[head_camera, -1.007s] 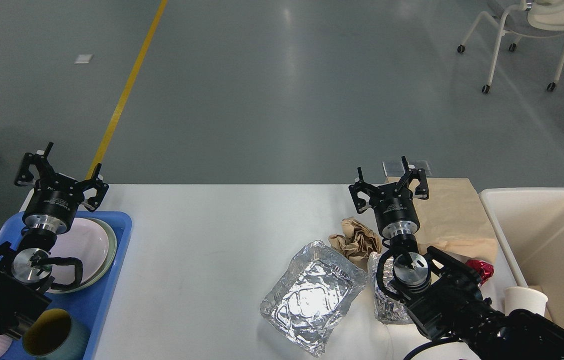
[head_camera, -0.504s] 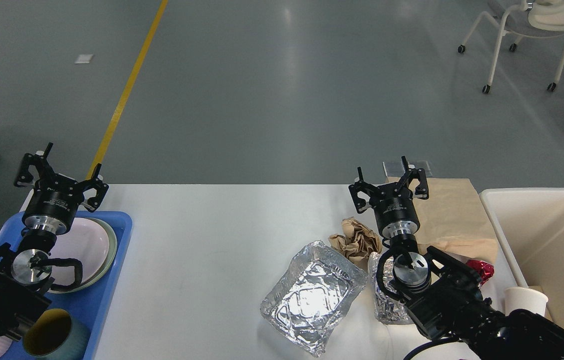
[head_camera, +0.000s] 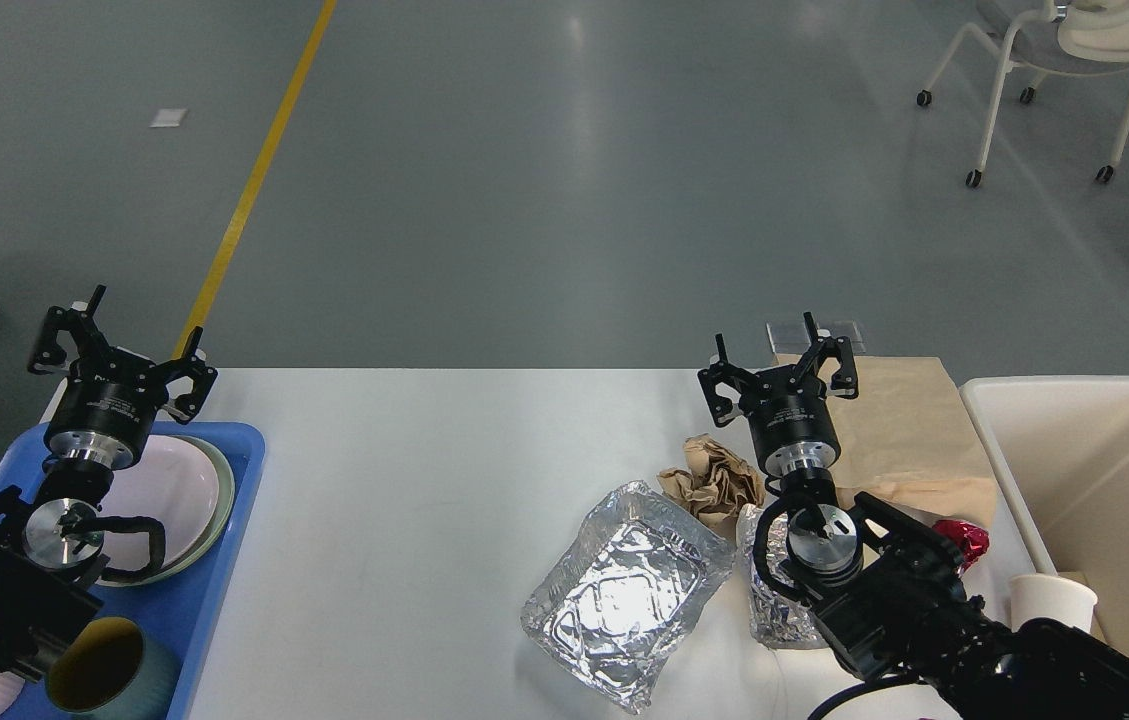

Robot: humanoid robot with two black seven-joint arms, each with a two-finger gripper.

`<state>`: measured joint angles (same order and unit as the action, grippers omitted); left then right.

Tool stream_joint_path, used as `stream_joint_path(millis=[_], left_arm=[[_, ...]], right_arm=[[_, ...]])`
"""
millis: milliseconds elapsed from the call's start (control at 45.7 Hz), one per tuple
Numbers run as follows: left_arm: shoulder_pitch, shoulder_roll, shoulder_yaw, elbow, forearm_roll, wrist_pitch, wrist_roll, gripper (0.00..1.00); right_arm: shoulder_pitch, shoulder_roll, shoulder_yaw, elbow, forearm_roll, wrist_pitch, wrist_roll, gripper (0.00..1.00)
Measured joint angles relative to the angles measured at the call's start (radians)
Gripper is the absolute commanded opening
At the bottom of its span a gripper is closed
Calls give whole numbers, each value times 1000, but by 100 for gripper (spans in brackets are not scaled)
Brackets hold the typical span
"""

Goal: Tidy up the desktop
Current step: 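Release the pink plate and raise the left gripper above the tray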

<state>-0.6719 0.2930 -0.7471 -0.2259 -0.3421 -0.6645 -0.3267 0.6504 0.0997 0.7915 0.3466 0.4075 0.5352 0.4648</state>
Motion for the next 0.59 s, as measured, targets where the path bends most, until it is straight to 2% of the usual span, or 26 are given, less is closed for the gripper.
stream_joint_path(millis=[394,591], left_arm=[[0,0,0,-1,0,-1,0,100],[0,0,0,-1,0,-1,0,100]], right_arm=[[0,0,1,0,2,0,0,100],[73,-20,-30,53,-16,59,-3,100]])
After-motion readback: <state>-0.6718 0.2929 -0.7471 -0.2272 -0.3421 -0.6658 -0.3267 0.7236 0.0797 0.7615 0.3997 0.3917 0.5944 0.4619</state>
